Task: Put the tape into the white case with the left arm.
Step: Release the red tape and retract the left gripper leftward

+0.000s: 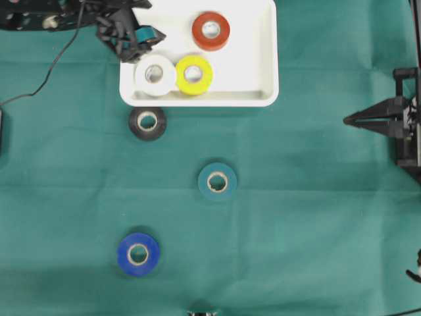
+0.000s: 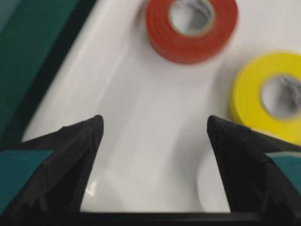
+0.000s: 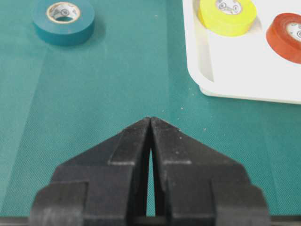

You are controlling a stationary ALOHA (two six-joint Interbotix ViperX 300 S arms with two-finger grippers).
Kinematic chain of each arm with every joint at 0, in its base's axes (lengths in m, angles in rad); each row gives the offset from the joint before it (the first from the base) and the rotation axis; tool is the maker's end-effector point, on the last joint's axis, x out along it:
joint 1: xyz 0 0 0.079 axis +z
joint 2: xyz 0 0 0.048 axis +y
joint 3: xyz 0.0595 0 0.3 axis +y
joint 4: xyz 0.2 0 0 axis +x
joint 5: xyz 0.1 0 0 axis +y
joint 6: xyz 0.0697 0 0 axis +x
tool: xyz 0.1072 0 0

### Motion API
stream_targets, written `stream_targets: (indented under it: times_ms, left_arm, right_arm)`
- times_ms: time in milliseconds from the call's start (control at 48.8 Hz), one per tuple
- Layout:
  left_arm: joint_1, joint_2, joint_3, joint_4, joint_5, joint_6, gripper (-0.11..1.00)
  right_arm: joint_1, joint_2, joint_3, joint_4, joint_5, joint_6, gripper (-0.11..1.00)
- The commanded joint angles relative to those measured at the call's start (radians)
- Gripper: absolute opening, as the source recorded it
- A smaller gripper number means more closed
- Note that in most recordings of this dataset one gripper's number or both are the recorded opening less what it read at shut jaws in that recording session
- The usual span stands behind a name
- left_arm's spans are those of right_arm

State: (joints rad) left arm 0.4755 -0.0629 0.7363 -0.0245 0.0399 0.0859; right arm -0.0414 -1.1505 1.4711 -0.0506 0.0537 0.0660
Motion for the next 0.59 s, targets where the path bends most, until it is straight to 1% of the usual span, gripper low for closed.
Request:
stream_targets:
  times_ms: [0, 205, 574]
  left_arm:
    - [-0.018, -0.080, 0.041, -0.002, -0.003, -0.002, 0.87]
    - [-0.051, -0.195, 0.155, -0.003, -0.008, -0.009, 0.87]
    - [-0.064, -0.314, 0.299, -0.002, -0.008, -0.023, 0.87]
  right_arm:
    - [-0.002, 0.005, -0.009, 0.000, -0.012, 0.002, -0.10]
    - [-0.002, 0.003, -0.009, 0.000, -0.012, 0.002, -0.10]
    - [-0.002, 0.003, -0.009, -0.002, -0.012, 0.002, -0.10]
